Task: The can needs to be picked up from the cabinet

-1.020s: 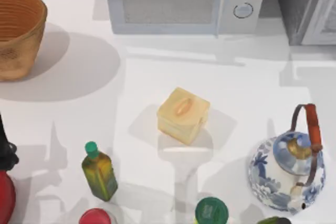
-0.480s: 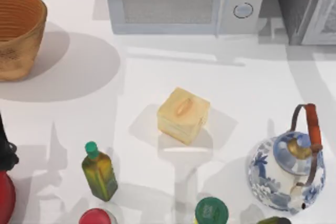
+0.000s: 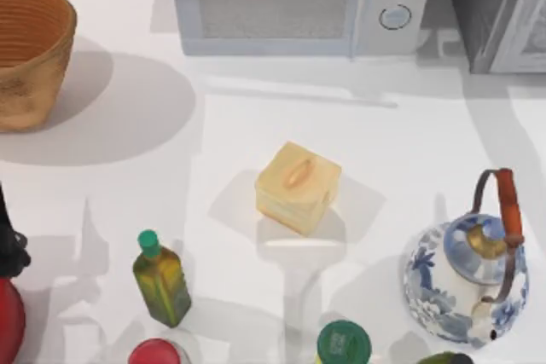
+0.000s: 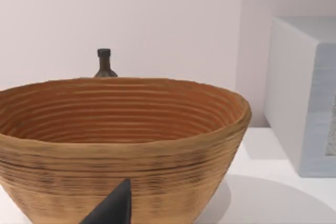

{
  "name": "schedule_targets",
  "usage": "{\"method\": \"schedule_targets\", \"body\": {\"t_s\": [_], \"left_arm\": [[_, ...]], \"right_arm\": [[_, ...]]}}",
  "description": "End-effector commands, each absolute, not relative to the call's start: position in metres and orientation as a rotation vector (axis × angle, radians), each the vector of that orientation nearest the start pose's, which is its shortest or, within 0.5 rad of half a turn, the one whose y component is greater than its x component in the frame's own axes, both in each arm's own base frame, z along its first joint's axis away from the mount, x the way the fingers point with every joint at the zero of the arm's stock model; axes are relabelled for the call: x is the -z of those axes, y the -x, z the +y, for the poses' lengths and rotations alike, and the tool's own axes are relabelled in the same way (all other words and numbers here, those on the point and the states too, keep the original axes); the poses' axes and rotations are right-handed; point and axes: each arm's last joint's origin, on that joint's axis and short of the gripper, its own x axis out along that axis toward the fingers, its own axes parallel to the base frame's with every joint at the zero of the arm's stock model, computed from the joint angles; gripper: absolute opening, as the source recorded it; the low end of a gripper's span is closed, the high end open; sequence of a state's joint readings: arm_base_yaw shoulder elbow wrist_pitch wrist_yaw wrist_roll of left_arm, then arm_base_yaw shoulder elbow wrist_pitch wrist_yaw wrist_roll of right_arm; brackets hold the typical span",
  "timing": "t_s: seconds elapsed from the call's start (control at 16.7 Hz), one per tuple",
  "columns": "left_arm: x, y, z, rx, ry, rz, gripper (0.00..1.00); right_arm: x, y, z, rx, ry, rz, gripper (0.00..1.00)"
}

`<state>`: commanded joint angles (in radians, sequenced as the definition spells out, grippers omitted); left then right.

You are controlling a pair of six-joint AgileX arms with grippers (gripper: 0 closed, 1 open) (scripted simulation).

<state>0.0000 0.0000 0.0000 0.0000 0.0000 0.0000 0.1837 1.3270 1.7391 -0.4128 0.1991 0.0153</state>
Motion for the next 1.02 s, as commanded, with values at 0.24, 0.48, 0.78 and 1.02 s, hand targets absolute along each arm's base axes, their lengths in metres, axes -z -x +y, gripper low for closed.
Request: {"method": "schedule_targets", "body": {"t_s": [0.24, 0.48, 0.78, 1.02], "left_arm": [[-0.160, -0.106, -0.001, 0.000, 0.000, 0.000, 1.00], [-0.160, -0.106, -0.001, 0.000, 0.000, 0.000, 1.00], [-0.160, -0.106, -0.001, 0.000, 0.000, 0.000, 1.00], [-0.160, -0.106, -0.001, 0.000, 0.000, 0.000, 1.00]], "right_arm": [[-0.500, -0.273, 0.076, 0.004, -0.001, -0.007, 1.00], [-0.487, -0.282, 0.116, 0.008, -0.004, -0.015, 1.00], [-0.484, -0.284, 0.121, 0.010, -0.002, -0.012, 1.00], [-0.484, -0.304, 0.123, 0.009, -0.001, -0.009, 1.00]]}}
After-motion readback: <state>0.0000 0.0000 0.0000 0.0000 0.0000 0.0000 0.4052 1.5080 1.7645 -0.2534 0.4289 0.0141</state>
